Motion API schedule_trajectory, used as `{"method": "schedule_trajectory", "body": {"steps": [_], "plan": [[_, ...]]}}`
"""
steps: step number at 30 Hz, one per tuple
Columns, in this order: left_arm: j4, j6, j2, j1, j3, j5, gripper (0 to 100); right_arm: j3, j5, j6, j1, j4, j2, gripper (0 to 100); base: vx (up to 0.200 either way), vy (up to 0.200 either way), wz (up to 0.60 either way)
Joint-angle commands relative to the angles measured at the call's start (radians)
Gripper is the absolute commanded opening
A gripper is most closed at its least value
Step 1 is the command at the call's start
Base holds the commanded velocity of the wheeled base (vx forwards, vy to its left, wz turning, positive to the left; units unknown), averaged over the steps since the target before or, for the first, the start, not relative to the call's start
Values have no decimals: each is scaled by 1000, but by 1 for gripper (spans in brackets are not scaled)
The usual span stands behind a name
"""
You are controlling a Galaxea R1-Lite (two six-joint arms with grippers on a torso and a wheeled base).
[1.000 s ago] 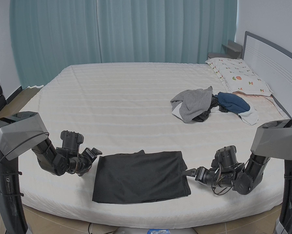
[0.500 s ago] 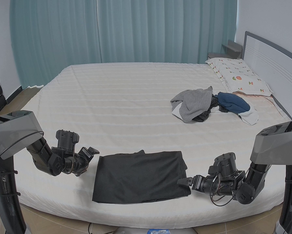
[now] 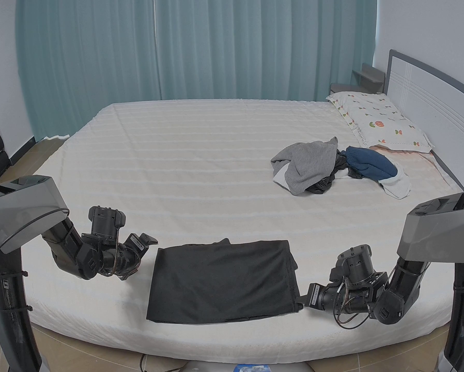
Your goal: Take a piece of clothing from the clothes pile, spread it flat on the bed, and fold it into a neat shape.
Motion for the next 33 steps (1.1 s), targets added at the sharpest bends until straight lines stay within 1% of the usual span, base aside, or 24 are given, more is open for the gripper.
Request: {"method": "schedule_trajectory", "body": {"steps": [1,10,18,19,23,26,28,29,31,33], "plan": [[-1,0,-1,0,0,0,100,9,0,-2,1,-1,-7,0,0,0,0],[-1,1,0,0,0,0,100,46,2,-7,-5,-1,-40,0,0,0,0],[-1,1,-1,0,-1,0,100,45,2,-5,-9,-1,-36,0,0,0,0],[-1,1,-1,0,-1,0,100,45,2,-7,-9,-1,-34,100,0,0,0],[-1,0,-1,0,-1,0,100,48,2,-5,-3,-6,-31,100,0,0,0],[-2,6,-9,0,9,-1,100,48,3,1,-16,-14,-63,100,0,0,0],[-5,10,-21,-4,35,-14,100,48,6,12,-65,-6,-131,100,0,0,0],[-10,18,-32,-14,51,-21,100,51,12,30,-100,2,-166,100,0,0,0],[-30,50,-39,-24,81,-44,100,74,17,69,-149,-3,-194,100,0,0,0],[-63,85,-47,-26,120,-70,100,94,20,86,-197,-11,-200,100,0,0,0]]}}
